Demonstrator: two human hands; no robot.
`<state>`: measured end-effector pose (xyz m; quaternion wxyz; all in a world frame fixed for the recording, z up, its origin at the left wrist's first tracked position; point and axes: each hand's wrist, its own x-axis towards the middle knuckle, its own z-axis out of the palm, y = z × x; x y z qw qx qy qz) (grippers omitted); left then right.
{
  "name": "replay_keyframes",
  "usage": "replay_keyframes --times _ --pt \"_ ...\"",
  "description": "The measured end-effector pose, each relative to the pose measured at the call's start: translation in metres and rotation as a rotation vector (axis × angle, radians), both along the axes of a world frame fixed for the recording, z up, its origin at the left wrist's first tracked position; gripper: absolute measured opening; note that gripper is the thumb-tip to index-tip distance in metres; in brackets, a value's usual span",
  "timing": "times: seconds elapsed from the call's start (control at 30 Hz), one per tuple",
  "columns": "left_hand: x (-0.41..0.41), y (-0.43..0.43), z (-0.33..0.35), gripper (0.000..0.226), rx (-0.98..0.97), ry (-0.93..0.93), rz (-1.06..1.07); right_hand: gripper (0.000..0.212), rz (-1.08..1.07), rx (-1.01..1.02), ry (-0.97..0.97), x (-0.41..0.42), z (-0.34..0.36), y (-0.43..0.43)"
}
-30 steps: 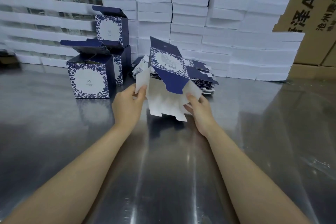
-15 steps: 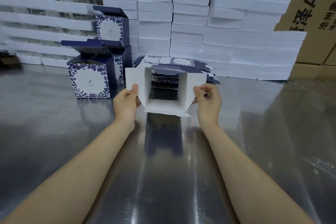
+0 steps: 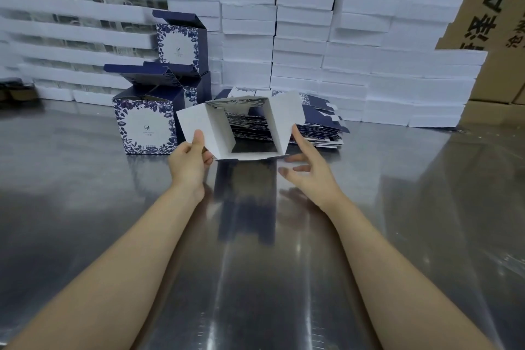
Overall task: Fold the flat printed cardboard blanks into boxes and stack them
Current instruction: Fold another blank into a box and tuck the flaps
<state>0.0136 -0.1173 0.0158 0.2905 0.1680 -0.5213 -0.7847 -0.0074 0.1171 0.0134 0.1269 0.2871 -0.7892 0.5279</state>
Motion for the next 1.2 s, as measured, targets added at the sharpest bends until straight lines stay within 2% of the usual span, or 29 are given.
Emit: replay_keyframes --times 0.13,0.23,0.33,0.5,0.63,0.67,0.73,0.83,0.93,1.0,1.07,1.17,1.2 --pt "0.004 0.004 0.004 0.039 -0.069 0.018 -0.029 0.052 -0.199 -0.222 0.110 -0.001 -0.003 -0.009" --pt "0.007 0.014 0.007 0.030 -0.133 0.035 -0.110 0.045 -0.305 -0.333 0.184 -0.004 -0.003 -0.012" --pt "0.011 0.024 0.008 0.025 -0.101 0.095 -0.188 0.036 -0.347 -0.363 0.192 -0.004 -0.001 -0.013" --pt "0.011 0.038 0.003 0.036 -0.219 0.116 -0.226 0.047 -0.391 -0.401 0.233 0.001 0.000 -0.021" --pt "0.011 0.052 0.000 0.044 -0.156 0.061 -0.341 0.046 -0.368 -0.356 0.224 0.002 -0.001 -0.026" --pt "0.012 0.052 -0.001 0.039 -0.183 0.061 -0.332 0.044 -0.367 -0.353 0.223 0.001 -0.001 -0.025" --pt "0.012 0.047 -0.002 0.030 -0.246 0.074 -0.275 0.048 -0.375 -0.341 0.225 0.001 0.000 -0.022" --pt "0.011 0.040 -0.004 0.036 -0.286 0.089 -0.243 0.056 -0.378 -0.290 0.222 0.003 0.001 -0.023" --pt "0.011 0.036 -0.005 0.007 -0.422 0.046 -0.105 0.048 -0.342 -0.231 0.225 0.004 -0.001 -0.025" --pt "0.009 0.034 -0.007 0.017 -0.468 0.012 -0.041 0.047 -0.314 -0.169 0.243 0.008 -0.001 -0.027" --pt "0.006 0.030 -0.010 0.021 -0.559 -0.006 -0.020 0.050 -0.328 -0.137 0.347 0.012 0.001 -0.028" --pt "0.006 0.029 -0.011 0.030 -0.773 -0.050 0.021 0.051 -0.436 -0.035 0.692 0.011 0.003 -0.027" --pt "0.006 0.031 -0.011 0.034 -0.814 -0.038 0.014 0.054 -0.421 -0.025 0.735 0.010 0.005 -0.027"
